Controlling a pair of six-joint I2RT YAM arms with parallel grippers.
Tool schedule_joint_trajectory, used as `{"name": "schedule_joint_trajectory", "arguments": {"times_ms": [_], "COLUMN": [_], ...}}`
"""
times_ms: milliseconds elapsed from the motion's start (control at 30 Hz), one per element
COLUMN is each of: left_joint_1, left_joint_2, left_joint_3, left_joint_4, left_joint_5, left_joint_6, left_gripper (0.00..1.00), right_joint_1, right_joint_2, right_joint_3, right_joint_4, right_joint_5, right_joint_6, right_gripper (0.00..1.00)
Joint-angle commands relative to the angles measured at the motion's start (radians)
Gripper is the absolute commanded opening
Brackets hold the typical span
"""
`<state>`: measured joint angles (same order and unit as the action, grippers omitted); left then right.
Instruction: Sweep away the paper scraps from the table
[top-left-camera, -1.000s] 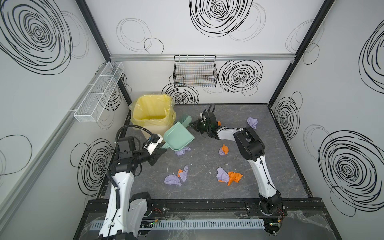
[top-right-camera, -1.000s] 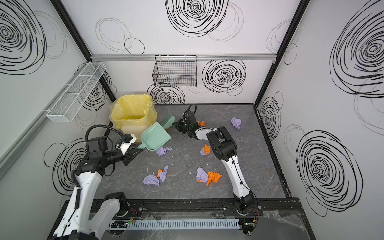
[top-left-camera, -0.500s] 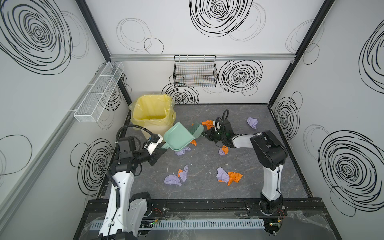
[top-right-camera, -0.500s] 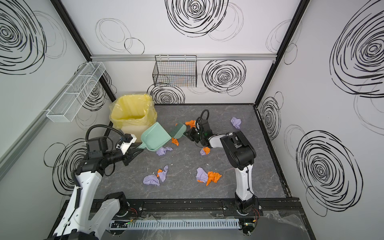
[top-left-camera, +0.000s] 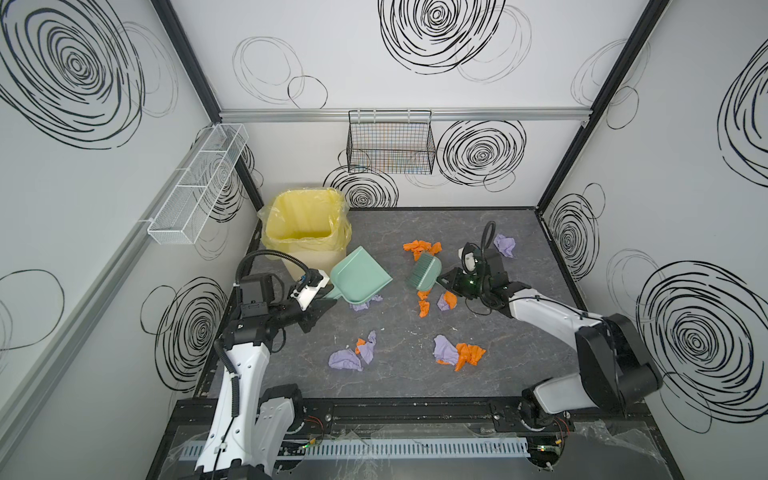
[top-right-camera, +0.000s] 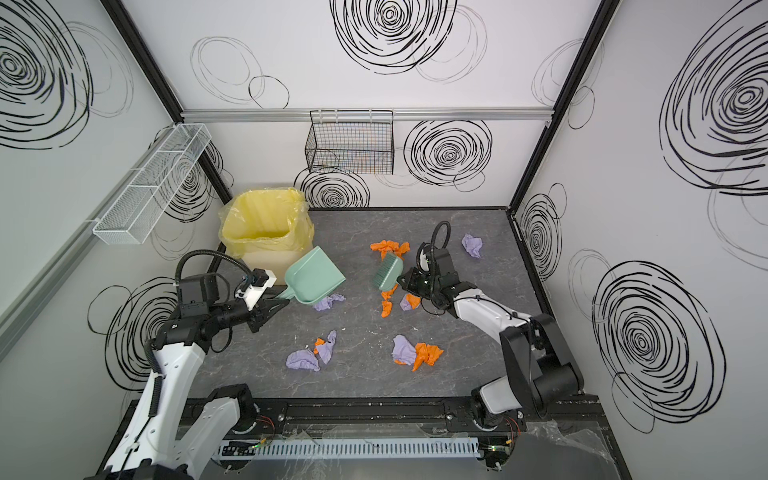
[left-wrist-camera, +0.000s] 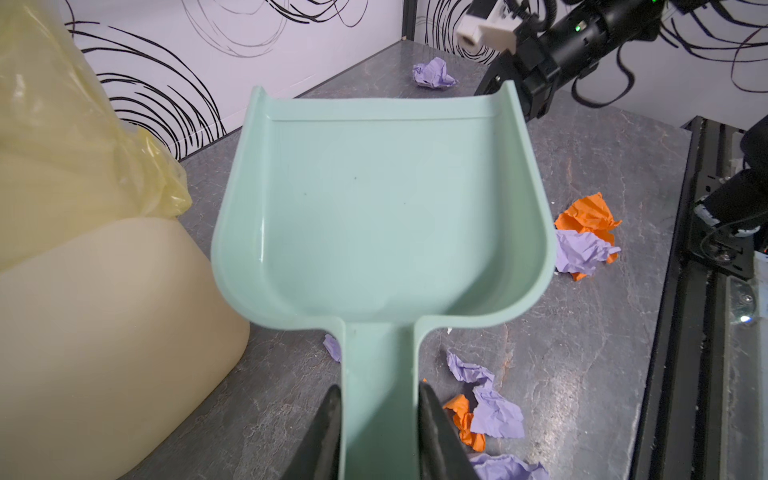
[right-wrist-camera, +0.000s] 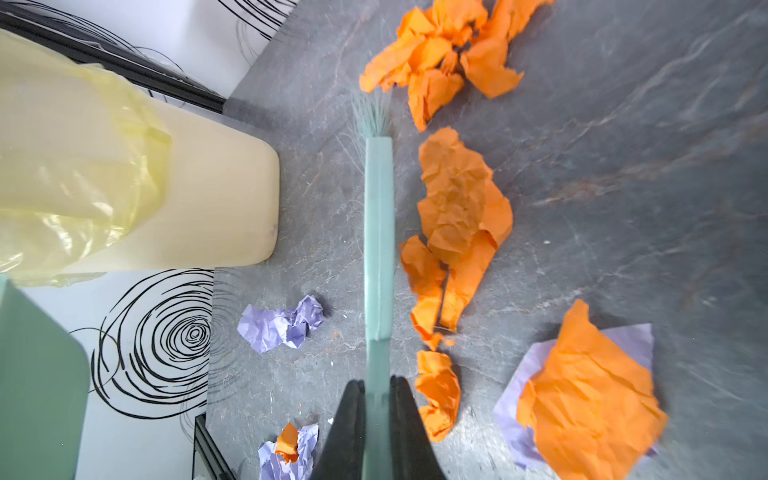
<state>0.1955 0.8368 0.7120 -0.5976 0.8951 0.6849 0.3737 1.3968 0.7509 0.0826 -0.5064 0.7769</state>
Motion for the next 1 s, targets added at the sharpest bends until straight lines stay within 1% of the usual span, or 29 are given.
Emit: {"name": "schedule_joint_trajectory", "arguments": {"times_ms": [0, 100, 200, 400, 533, 800, 967], "left_joint_1": [-0.013, -0.021, -0.025, -0.027, -0.027, -0.029, -0.031], "left_joint_2": [-0.01, -0.011, -0.009, -0.011, -0.015, -0.011, -0.009], "left_joint_3": [-0.005, -0.006, -0.01, -0.009, -0.01, -0.014, -0.015], "left_joint_4": [0.042, 0.048, 0.056, 0.051, 0.048, 0.051, 0.051], "left_joint_5": [0.012, 0.006, -0.001, -0.003, -0.002, 0.004, 0.005], "left_joint_6": [-0.011, -0.018, -0.02, -0.021, -0.022, -0.018, -0.016], "left_gripper": [0.0, 0.0, 0.0, 0.0, 0.0, 0.0, 0.0], "right_joint_1": [-0.001, 0.026, 0.085, 0.208, 0.272, 0.35, 0.374], "right_joint_2": [-0.099, -0.134, -0.102, 0.046, 0.154, 0.309, 0.379], "right_joint_3": [-0.019, -0.042, -0.022, 0.093, 0.186, 0.285, 0.284], "right_joint_4": [-0.043, 0.032, 0.082, 0.204, 0.241, 0.266, 0.304], "right_joint_5": [0.031, 0.007, -0.001, -0.051, -0.096, -0.13, -0.159], "right_joint_6": [-0.016, 0.042, 0.08, 0.151, 0.181, 0.199, 0.217], "right_gripper": [0.0, 0.0, 0.0, 0.0, 0.0, 0.0, 0.0]}}
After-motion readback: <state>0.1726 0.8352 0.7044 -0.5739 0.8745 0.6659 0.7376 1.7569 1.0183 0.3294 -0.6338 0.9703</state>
